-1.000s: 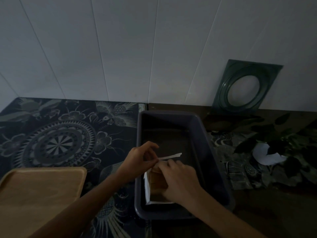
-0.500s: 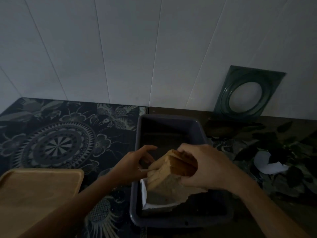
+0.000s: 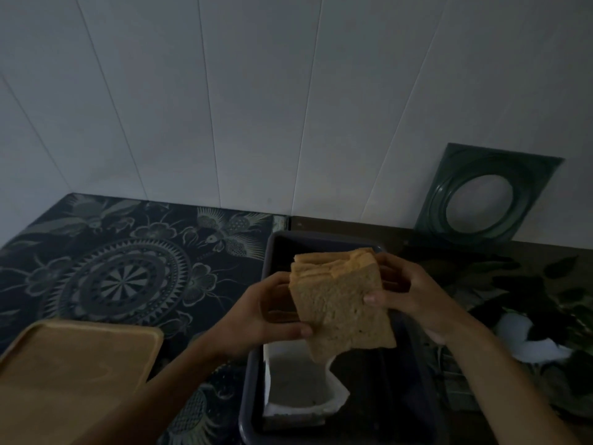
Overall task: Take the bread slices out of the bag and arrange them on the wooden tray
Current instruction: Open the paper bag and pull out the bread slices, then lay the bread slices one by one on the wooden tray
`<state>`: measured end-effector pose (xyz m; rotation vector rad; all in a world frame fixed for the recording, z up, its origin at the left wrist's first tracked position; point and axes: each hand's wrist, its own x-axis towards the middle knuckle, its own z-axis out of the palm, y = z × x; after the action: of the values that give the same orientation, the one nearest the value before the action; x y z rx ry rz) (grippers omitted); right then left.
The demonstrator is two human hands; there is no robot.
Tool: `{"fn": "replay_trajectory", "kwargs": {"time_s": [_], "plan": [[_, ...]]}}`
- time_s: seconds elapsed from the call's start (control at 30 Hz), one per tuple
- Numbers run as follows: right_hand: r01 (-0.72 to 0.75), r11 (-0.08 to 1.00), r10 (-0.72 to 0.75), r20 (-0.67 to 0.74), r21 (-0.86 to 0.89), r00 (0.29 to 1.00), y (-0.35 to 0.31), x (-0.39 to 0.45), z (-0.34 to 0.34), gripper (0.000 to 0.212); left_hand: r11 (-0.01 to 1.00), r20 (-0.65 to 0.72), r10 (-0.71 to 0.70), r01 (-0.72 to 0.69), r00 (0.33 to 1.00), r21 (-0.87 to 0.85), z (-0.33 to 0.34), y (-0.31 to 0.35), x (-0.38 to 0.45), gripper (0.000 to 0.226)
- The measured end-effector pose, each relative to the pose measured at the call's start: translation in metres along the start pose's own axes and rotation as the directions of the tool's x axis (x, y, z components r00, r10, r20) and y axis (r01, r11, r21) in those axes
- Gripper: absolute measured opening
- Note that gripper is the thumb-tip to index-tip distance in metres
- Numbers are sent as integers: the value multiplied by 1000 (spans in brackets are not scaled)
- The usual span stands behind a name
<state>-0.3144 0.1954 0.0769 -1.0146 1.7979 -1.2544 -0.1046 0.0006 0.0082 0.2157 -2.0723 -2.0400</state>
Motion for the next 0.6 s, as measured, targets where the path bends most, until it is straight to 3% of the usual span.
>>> {"fn": "replay_trajectory", "kwargs": {"time_s": [0.27, 0.4, 0.6], "plan": [[-189, 949, 174, 84, 252, 981, 35, 10, -1, 43, 972, -67, -211, 202, 975, -121, 12, -3, 6, 56], [-252, 919, 209, 166, 304, 964, 54, 15, 6, 44, 956, -90, -276, 264, 957, -125, 10, -8, -4, 56], [-290, 902, 221, 234, 320, 947, 65, 27, 37, 53, 919, -154, -338, 290, 929, -268, -1, -15, -31, 50]]}}
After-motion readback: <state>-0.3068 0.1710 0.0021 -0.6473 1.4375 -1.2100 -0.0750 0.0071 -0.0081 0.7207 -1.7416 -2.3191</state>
